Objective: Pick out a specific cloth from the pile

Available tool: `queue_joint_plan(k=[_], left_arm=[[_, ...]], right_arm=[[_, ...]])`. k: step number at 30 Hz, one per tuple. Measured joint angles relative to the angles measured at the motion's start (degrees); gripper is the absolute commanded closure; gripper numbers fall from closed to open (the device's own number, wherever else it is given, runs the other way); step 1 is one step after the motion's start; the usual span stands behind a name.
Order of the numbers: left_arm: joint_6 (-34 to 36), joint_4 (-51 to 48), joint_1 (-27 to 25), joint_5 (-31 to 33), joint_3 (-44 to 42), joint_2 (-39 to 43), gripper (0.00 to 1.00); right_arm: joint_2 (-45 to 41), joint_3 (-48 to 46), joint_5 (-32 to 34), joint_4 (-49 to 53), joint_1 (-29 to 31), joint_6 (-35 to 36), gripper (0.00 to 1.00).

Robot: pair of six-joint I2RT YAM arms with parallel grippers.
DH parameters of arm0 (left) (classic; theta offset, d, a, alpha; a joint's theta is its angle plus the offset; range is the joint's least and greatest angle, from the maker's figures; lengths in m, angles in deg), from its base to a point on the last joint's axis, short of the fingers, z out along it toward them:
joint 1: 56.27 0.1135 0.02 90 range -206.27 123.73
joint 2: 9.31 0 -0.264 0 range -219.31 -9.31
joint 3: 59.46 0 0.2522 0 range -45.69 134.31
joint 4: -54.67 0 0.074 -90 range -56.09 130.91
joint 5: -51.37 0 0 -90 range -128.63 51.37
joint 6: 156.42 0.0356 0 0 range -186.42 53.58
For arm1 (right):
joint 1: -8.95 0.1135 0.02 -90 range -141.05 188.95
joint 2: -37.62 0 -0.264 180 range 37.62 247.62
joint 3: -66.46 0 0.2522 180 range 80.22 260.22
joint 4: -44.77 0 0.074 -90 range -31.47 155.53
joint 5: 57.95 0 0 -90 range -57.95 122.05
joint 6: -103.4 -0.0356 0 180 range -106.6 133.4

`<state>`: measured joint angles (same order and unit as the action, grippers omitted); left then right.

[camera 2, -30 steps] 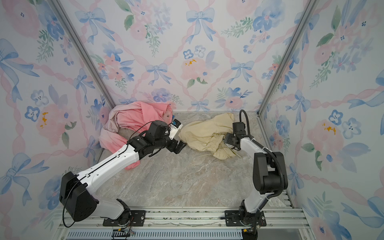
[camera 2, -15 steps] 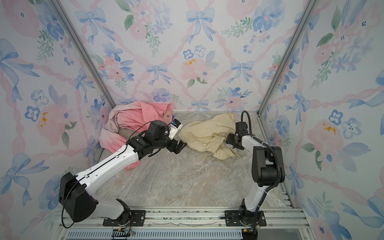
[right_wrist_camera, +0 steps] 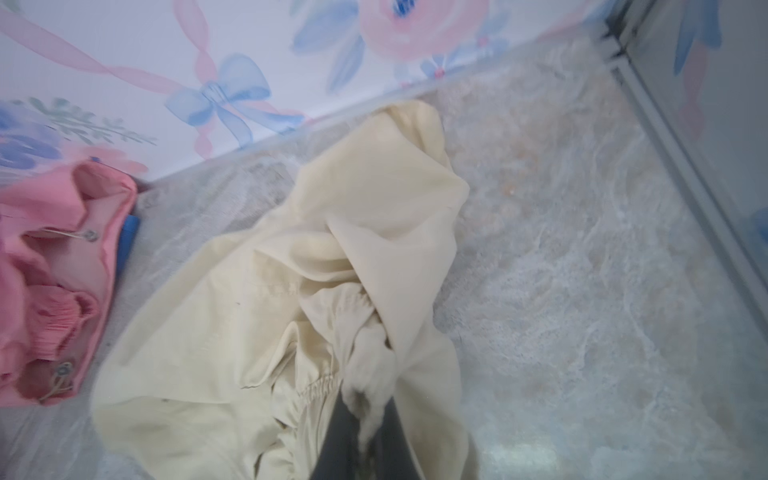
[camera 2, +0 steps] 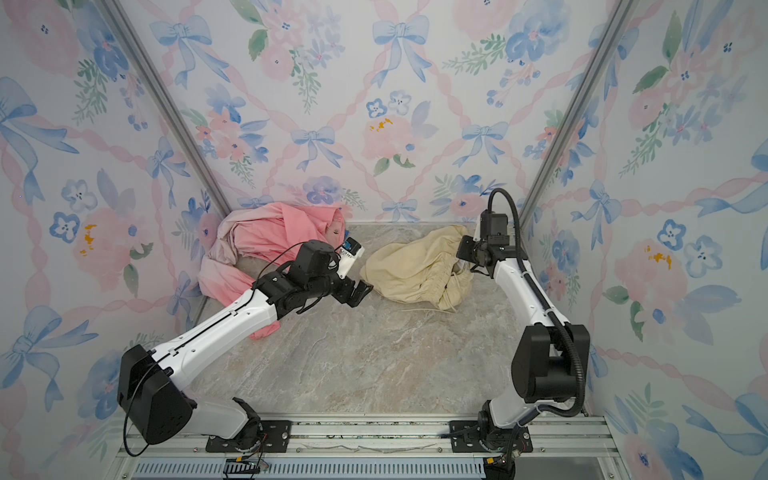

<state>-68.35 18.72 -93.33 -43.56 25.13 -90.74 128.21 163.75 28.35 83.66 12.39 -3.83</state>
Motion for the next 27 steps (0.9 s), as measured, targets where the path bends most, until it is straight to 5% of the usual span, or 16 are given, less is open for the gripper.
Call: queue_joint_plan(k=[8,16,27], left_arm=[[-0.20,-0.02,1.31,0.00,-0.02,0.07,0.02],[-0.24,-0.02,2.01,-0.02,-0.02,1.03,0.02],[-0.24,0.00,2.99,-0.11,-0.02,1.03,0.02]], right_arm=[[0.07,30.71,-1.25,8.31,3.08,-0.15,1.00],[13.49,65.40,0.59,18.73,5.86,-0.07,1.00],[14.71,55.10,7.52,23.17,5.18,3.74,1.00]])
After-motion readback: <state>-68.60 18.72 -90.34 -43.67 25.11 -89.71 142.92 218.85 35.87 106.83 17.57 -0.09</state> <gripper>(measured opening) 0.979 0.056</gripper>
